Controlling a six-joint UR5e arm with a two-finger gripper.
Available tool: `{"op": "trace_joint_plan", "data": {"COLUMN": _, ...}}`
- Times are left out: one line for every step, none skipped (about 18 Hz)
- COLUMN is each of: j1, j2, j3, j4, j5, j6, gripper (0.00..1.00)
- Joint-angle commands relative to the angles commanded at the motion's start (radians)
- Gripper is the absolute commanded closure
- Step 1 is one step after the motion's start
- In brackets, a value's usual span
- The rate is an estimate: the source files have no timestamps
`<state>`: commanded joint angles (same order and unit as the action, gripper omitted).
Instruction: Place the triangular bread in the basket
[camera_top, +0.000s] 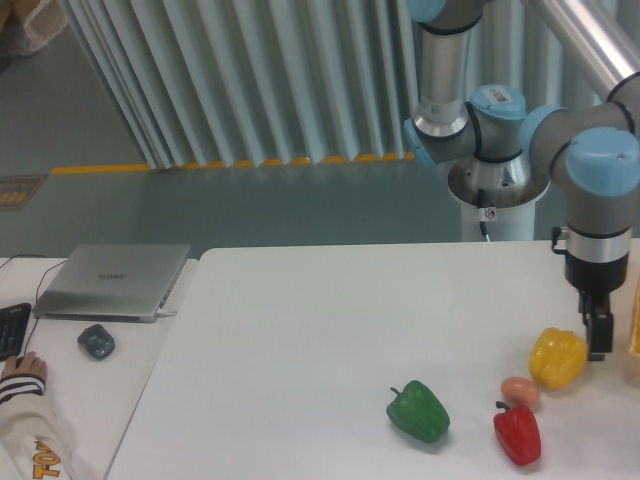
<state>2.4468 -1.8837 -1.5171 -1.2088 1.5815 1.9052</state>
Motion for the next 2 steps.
{"op": "trace_joint_plan", "data": {"j1": -0.003, "j2": 0.006, "j3": -0.008, "j4": 0.000, "j5": 0.017, "j6": -0.006, "gripper": 0.00}}
{"op": "trace_joint_plan", "data": {"j1": -0.009, "j2": 0.008, "j3": -0.014, "j4": 0.002, "j5": 0.020, "j6": -0.009, "gripper": 0.00}}
